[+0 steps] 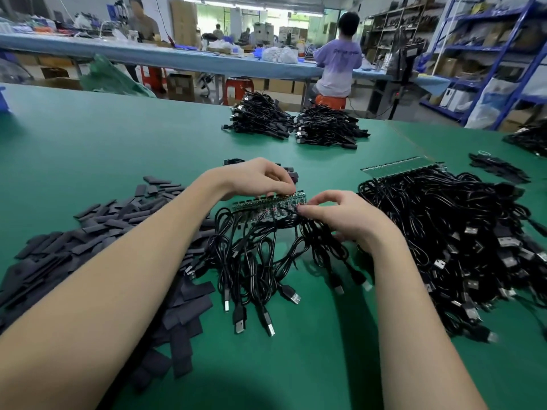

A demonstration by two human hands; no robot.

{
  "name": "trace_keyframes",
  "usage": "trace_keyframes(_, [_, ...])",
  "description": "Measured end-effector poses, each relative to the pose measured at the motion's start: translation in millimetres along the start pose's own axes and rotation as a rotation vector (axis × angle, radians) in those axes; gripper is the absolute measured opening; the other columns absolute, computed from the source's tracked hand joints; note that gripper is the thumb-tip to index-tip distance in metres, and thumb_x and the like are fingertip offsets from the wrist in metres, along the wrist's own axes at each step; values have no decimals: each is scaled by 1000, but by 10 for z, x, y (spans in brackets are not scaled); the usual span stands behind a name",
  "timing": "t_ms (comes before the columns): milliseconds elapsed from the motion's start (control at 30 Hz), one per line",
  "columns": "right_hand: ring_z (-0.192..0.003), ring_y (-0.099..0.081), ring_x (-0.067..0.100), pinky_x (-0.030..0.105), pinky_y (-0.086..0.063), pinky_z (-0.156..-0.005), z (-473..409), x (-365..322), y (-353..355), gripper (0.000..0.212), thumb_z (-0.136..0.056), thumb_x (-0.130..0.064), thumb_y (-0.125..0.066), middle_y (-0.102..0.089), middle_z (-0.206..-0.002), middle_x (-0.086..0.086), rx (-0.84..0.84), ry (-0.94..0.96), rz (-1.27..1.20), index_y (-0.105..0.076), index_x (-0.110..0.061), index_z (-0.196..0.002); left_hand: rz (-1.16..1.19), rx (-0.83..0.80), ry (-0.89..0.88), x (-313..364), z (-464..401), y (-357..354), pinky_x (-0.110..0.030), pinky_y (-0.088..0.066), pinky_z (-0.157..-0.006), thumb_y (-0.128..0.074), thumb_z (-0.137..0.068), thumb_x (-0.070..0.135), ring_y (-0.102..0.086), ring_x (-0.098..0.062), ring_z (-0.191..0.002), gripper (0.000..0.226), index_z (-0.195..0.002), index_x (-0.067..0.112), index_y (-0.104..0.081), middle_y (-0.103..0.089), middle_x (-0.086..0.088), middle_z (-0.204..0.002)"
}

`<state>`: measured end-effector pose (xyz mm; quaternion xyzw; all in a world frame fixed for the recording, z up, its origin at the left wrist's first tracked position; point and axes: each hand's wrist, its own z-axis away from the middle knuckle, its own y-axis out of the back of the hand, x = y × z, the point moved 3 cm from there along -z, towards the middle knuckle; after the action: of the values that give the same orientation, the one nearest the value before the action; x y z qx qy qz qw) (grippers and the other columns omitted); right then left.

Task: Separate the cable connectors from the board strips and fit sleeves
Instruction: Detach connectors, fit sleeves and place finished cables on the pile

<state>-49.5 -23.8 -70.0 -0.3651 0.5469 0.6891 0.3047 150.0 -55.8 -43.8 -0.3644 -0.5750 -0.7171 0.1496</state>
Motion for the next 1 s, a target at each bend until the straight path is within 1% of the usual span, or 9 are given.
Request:
trace_keyframes(100, [-62,-74,8,23,-57,-54,72,-95,12,43,-85,-30,-84,-69,-98,-2,-227,-52,17,-62,-24,-122,-23,-33,-22,9,-12,-30,-27,-45,-91,-66,-95,45,-62,-8,-104,11,-95,38,-75,-70,10,-110])
trace_keyframes(167, [-71,-77,15,26,-60,-57,99,-115,-14,55,-87,-28,-82,-68,-105,1,-328,-83,-60,-52,-26,-133,-52,-36,-47,3,-20,-65,-28,-45,-95,-65,-96,44,-63,-10,-105,12,-95,37,-75,-72,11,-108])
trace_keyframes(233, [-80,-75,23,32,-62,-65,84,-111,-33,42,-93,-35,-75,-65,-110,4,-298,-75,-112,-56,-23,-129,-56,-20,-79,-12,-32,-90,-28,-45,-92,-63,-98,41,-63,-8,-100,13,-94,36,-74,-72,12,-105])
trace_keyframes(333, [-87,-71,21,36,-61,-75,-14,-92,-43,18,-96,-43,-68,-72,-99,0,-25,32,-14,-72,-27,-101,7,15,-106,-59,-30,-104,-25,-42,-86,-63,-98,39,-62,-5,-95,14,-94,35,-75,-72,14,-102])
trace_keyframes(433, [-81,-71,12,39,-61,-88,-97,-7,-141,12,-91,-36,-75,-76,-93,-3,131,73,-238,-76,-23,-91,70,35,-120,-91,-22,-87,-26,-43,-90,-64,-97,43,-63,-5,-101,17,-100,32,-76,-73,13,-105])
trace_keyframes(633, [-73,-72,3,14,-50,-55,-143,201,-257,16,-86,-34,-80,-79,-91,-9,35,0,-570,-78,-22,-97,72,32,-133,-104,-36,-85,-26,-43,-90,-68,-94,43,-64,-6,-97,15,-98,33,-77,-74,12,-102])
trace_keyframes(700, [-77,-69,3,13,-51,-62,-152,207,-260,18,-85,-33,-79,-79,-94,-8,9,17,-630,-78,-19,-97,120,32,-158,-99,-38,-103,-25,-43,-89,-68,-94,41,-63,-5,-93,16,-98,29,-78,-74,9,-100])
trace_keyframes(867, [-117,-65,21,41,-48,-105,-165,218,-332,58,-72,-47,-79,-75,-120,4,-101,-24,-746,-73,-17,-122,279,10,-198,-128,-23,-135,-29,-38,-95,-67,-95,36,-62,-1,-96,15,-100,25,-76,-73,14,-100])
trace_keyframes(1000, [-93,-71,14,30,-57,-79,-173,155,-309,35,-81,-43,-77,-78,-110,-3,-87,11,-801,-76,-22,-110,303,19,-173,-183,-4,-132,-18,-39,-88,-64,-97,36,-61,5,-92,13,-100,27,-74,-71,19,-97])
